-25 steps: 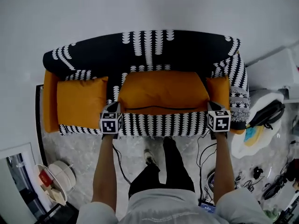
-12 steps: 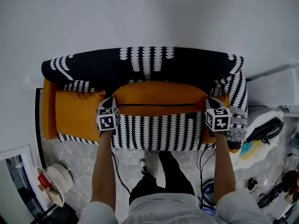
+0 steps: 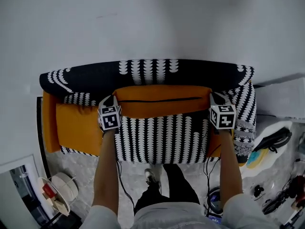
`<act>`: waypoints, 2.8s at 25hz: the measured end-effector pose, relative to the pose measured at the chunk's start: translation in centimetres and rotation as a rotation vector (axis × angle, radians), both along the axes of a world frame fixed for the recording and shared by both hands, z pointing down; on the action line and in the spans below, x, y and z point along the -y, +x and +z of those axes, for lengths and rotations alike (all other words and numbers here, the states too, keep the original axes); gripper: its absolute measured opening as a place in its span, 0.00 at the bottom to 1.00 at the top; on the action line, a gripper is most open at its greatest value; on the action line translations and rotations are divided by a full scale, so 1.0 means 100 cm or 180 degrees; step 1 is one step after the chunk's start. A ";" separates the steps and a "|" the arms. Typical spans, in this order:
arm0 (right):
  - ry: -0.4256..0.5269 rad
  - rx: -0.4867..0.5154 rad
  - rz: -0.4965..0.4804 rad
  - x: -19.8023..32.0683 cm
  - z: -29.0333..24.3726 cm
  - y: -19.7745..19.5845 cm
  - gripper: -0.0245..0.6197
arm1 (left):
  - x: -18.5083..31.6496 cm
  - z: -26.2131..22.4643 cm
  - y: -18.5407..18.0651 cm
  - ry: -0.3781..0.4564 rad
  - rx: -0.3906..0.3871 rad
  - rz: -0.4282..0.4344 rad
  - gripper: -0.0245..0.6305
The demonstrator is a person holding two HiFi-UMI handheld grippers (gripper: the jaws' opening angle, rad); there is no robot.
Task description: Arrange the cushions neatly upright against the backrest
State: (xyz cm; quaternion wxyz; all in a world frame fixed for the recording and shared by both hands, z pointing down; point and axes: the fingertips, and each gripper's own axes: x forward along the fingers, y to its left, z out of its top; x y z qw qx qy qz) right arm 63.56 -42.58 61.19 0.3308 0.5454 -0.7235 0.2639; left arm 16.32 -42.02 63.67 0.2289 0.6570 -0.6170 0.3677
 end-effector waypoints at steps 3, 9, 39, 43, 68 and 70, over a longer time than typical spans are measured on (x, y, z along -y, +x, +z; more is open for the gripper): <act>0.0034 -0.0037 0.0037 0.022 0.003 0.002 0.05 | 0.023 -0.001 -0.001 0.0177 -0.0137 -0.0073 0.11; 0.0104 -0.0031 0.0158 0.054 0.004 0.004 0.05 | 0.057 -0.006 0.000 0.0461 -0.0380 -0.0186 0.18; 0.1196 -0.0064 -0.1111 -0.029 -0.163 -0.219 0.04 | -0.143 -0.152 -0.127 0.1377 -0.0473 -0.0754 0.10; 0.1235 0.0101 -0.1505 -0.077 -0.187 -0.288 0.04 | -0.220 -0.180 -0.157 0.1440 -0.0390 -0.0923 0.07; 0.1363 0.0961 -0.3237 -0.465 -0.308 -0.597 0.04 | -0.665 -0.334 -0.300 0.1989 0.0166 -0.1881 0.07; 0.1405 0.1001 -0.3326 -0.478 -0.317 -0.620 0.04 | -0.685 -0.341 -0.314 0.2008 0.0196 -0.1958 0.07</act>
